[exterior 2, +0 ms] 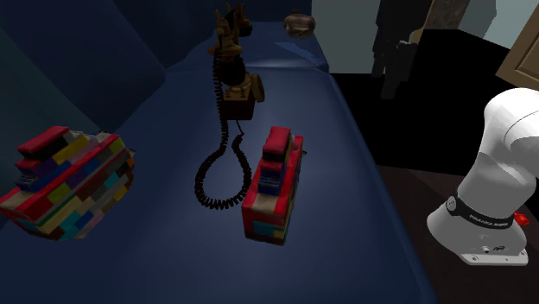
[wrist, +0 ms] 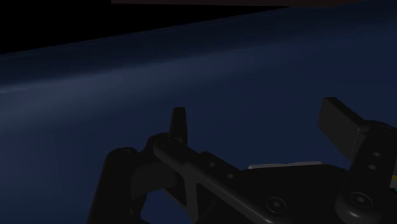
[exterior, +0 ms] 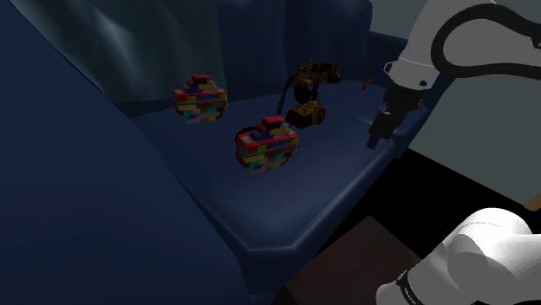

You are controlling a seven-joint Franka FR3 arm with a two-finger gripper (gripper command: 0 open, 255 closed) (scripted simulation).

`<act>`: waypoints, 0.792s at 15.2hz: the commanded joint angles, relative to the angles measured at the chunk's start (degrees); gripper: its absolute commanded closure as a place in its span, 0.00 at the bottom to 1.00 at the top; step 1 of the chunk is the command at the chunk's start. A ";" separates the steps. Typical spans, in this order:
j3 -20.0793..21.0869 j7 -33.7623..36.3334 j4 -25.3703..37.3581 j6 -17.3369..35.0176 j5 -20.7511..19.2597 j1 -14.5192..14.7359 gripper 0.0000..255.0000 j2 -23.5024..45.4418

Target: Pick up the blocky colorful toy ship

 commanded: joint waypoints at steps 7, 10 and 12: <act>6.43 8.38 10.00 -1.52 3.85 1.69 0.00 10.34; 9.33 12.51 15.92 -2.64 4.98 2.16 0.00 16.00; 11.15 15.29 20.23 -3.55 5.41 2.42 0.00 19.97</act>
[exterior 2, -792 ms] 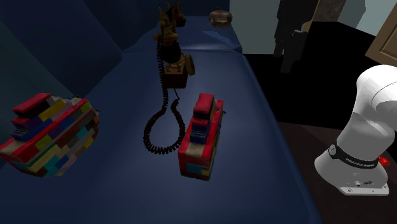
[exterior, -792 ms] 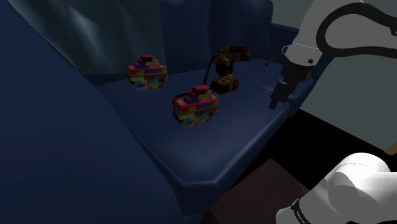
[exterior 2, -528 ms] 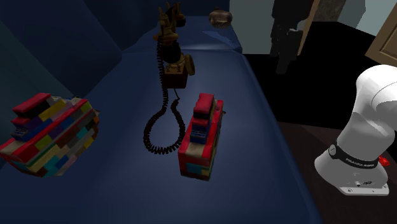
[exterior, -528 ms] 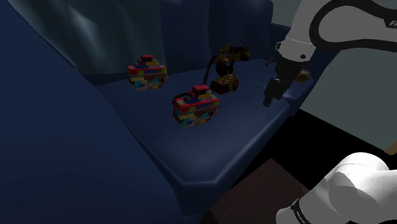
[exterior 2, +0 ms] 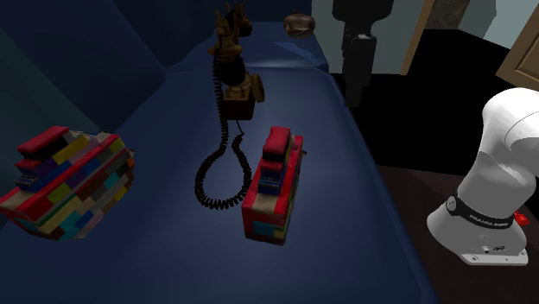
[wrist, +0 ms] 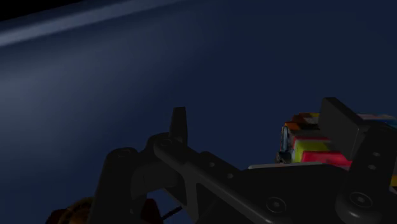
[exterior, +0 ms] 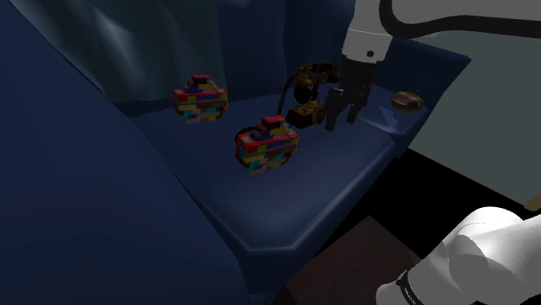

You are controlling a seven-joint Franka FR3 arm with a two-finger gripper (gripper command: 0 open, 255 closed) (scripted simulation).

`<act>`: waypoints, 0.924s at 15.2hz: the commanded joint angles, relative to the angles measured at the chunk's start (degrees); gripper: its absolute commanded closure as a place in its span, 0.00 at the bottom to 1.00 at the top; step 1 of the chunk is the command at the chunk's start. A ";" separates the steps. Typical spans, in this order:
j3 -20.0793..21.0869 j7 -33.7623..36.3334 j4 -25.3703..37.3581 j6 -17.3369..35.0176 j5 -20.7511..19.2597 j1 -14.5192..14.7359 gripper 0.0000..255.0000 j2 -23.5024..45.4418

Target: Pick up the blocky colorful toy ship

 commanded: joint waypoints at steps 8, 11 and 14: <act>7.69 13.37 23.17 -6.19 -0.53 1.77 0.00 19.80; 9.72 17.87 32.99 -9.39 -2.09 3.08 0.00 27.61; 10.53 20.26 38.01 -10.70 -3.15 4.21 0.00 32.01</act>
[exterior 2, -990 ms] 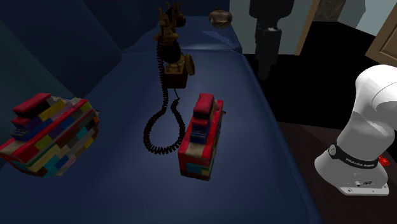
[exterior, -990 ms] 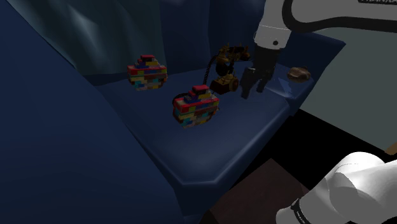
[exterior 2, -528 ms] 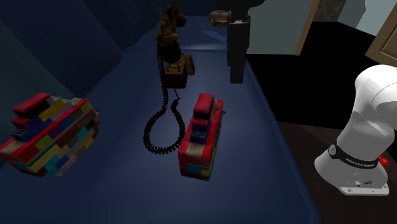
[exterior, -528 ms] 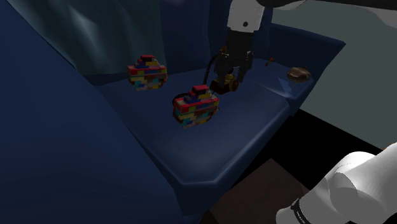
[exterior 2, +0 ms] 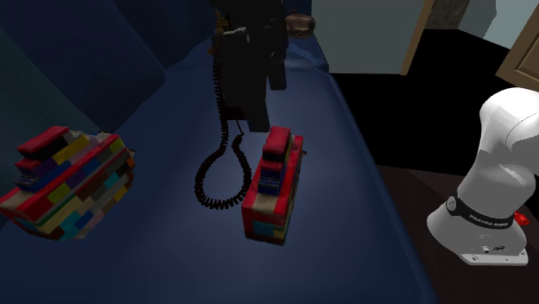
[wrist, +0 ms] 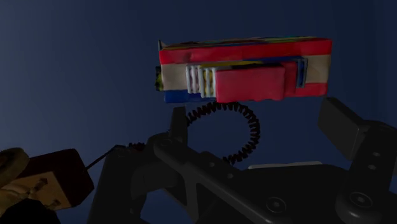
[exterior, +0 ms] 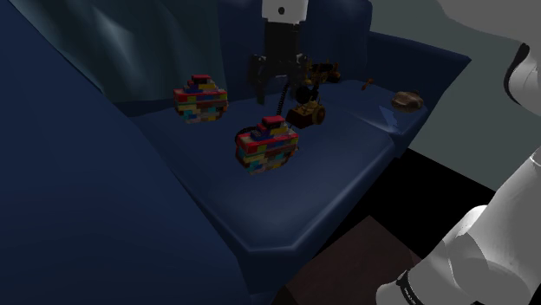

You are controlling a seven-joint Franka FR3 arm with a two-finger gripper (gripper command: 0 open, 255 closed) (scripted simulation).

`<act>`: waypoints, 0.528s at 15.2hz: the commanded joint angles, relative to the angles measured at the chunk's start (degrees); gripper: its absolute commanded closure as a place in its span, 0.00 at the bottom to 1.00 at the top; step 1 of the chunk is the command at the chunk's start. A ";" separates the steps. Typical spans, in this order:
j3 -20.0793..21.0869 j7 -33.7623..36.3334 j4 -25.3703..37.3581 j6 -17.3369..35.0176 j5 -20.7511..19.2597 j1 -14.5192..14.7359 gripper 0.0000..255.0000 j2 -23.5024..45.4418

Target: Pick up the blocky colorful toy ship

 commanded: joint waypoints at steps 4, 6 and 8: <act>0.07 0.44 -3.29 3.21 0.09 0.08 0.00 0.02; 0.03 0.37 -5.24 4.85 0.19 0.01 0.00 -0.31; 0.02 0.35 -5.79 5.32 0.21 0.00 0.00 -0.39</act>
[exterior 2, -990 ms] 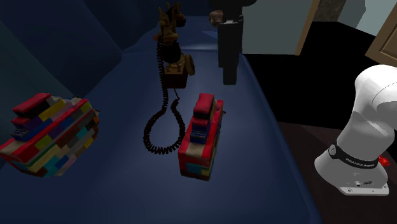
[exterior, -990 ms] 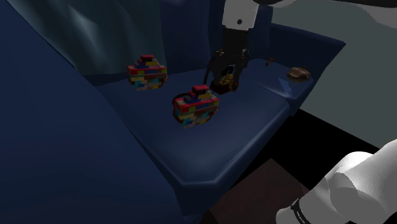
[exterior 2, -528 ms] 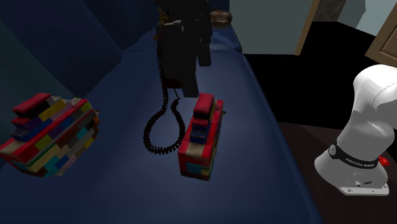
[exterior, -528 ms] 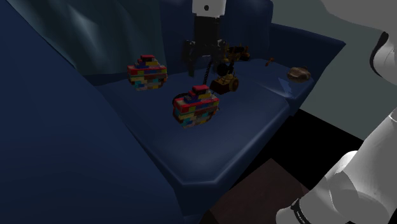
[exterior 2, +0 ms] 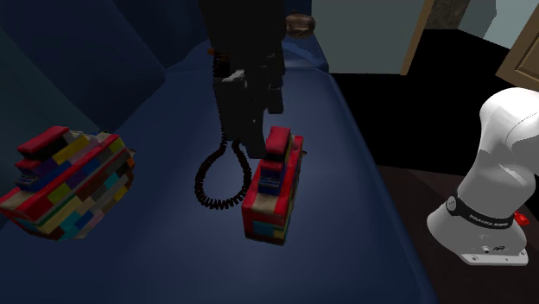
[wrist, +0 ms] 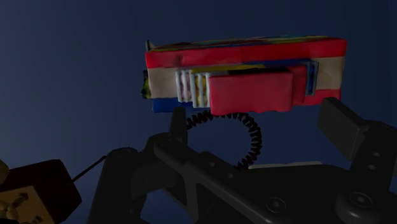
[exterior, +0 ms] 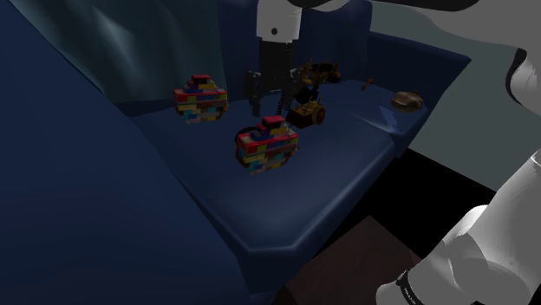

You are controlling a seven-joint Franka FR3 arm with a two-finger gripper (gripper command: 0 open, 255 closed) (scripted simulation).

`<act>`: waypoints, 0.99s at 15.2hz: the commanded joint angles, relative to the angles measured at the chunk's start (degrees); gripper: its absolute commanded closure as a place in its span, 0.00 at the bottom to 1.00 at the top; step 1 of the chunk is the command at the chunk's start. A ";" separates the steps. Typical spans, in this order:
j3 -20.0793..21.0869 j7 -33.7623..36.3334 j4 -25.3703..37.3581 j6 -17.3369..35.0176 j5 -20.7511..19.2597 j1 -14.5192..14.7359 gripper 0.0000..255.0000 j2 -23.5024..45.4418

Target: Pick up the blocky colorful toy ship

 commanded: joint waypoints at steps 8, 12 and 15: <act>0.00 0.00 -0.38 0.27 0.05 -0.01 1.00 -0.15; 0.03 0.05 1.65 -1.38 -0.08 0.05 1.00 0.26; 0.11 0.18 4.73 -3.89 -0.27 0.18 1.00 0.87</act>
